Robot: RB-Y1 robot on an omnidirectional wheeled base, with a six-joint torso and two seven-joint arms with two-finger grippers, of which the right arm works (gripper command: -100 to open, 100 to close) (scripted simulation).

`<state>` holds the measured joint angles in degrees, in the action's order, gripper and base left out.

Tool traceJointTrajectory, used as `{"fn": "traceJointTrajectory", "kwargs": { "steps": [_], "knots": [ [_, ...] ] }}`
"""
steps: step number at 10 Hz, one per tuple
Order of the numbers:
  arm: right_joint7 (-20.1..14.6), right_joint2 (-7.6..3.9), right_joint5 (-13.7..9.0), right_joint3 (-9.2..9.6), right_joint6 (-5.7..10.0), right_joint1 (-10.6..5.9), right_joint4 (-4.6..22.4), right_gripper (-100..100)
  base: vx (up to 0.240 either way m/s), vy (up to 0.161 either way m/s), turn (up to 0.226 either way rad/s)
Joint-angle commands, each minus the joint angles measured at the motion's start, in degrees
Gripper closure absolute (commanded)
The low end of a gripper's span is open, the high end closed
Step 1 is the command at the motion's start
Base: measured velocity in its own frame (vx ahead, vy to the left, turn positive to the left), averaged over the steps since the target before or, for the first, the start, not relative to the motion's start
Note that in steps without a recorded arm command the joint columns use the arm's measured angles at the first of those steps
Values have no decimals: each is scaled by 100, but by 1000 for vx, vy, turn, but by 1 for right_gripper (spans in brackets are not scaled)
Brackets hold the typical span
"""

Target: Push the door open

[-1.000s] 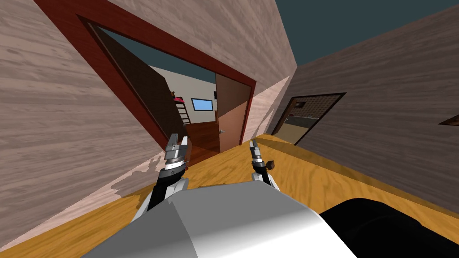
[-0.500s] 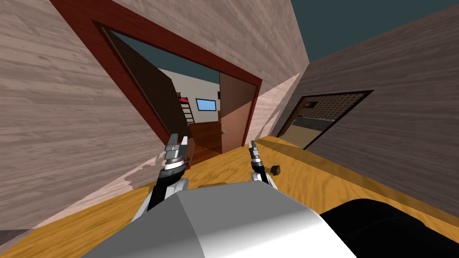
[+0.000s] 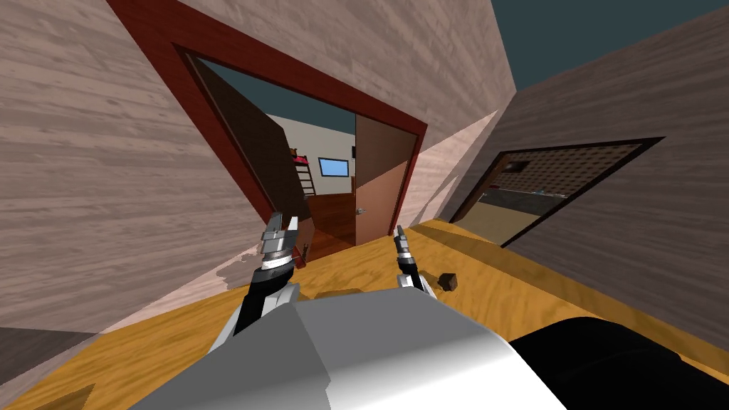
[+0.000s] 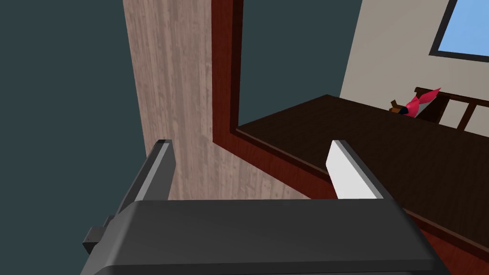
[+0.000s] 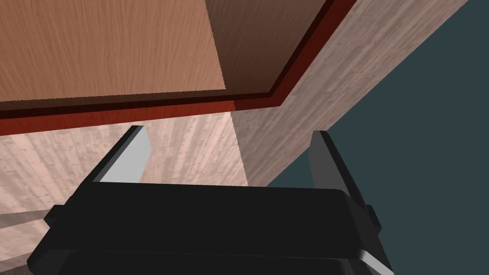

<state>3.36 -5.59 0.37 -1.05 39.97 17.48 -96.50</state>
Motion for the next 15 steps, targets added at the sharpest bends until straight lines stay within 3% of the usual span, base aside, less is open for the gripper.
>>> {"fn": "traceJointTrajectory", "kwargs": {
  "steps": [1,2,3,9,10,15],
  "knots": [
    [-25,-30,-35,-26,17,-73,158,-100,59,-9,40],
    [-40,-47,-74,-36,36,-148,349,-100,54,1,98],
    [-40,-47,-74,-36,36,-148,349,-100,42,-3,52],
    [-116,-128,-275,-87,133,-528,1274,-100,73,-16,138],
    [-116,-128,-275,-87,133,-528,1324,-100,59,-16,55],
    [-192,-203,-476,-139,230,-911,2304,-100,81,-20,163]
  ]
}}
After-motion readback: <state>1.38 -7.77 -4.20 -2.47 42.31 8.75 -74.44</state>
